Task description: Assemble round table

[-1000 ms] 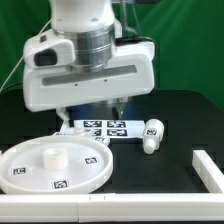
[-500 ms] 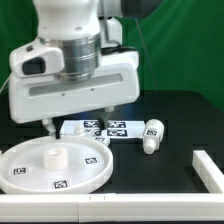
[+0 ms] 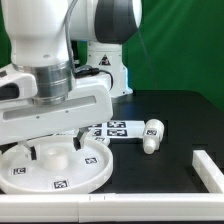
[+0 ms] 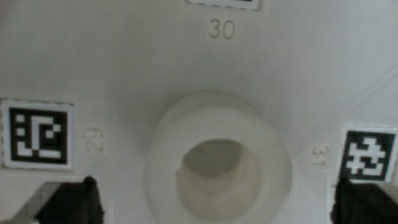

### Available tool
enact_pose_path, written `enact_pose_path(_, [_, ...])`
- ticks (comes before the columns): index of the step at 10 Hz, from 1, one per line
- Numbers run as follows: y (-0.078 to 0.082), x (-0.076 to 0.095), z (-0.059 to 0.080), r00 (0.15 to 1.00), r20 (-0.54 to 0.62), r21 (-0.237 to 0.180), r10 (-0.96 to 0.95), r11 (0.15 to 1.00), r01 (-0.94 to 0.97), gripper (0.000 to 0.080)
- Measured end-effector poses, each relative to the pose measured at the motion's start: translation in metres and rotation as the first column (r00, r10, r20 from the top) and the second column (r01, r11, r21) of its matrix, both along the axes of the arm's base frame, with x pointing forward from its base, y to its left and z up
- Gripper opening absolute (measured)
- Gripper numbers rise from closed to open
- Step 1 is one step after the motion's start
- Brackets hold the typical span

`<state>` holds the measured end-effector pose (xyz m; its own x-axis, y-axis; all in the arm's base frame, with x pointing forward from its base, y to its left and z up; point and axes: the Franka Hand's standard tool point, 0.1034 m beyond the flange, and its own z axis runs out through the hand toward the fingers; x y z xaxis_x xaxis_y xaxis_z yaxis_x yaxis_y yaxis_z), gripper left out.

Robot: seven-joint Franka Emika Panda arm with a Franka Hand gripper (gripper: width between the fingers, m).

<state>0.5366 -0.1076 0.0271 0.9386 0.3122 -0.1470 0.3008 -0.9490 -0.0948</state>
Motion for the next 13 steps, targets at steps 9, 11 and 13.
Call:
enact_pose_path(9, [0.039,0.009,0.006,1.000,0.022,-0.017,-0.004,1.000,0.005,0.0402])
enact_pose_path(11, [0.076,0.017,0.005,0.999,0.026,-0.023,-0.047,0.999,0.047,0.0402])
enact_pose_path(13, [0.093,0.019,0.001,0.997,0.022,-0.030,-0.078,0.996,0.079,0.0403])
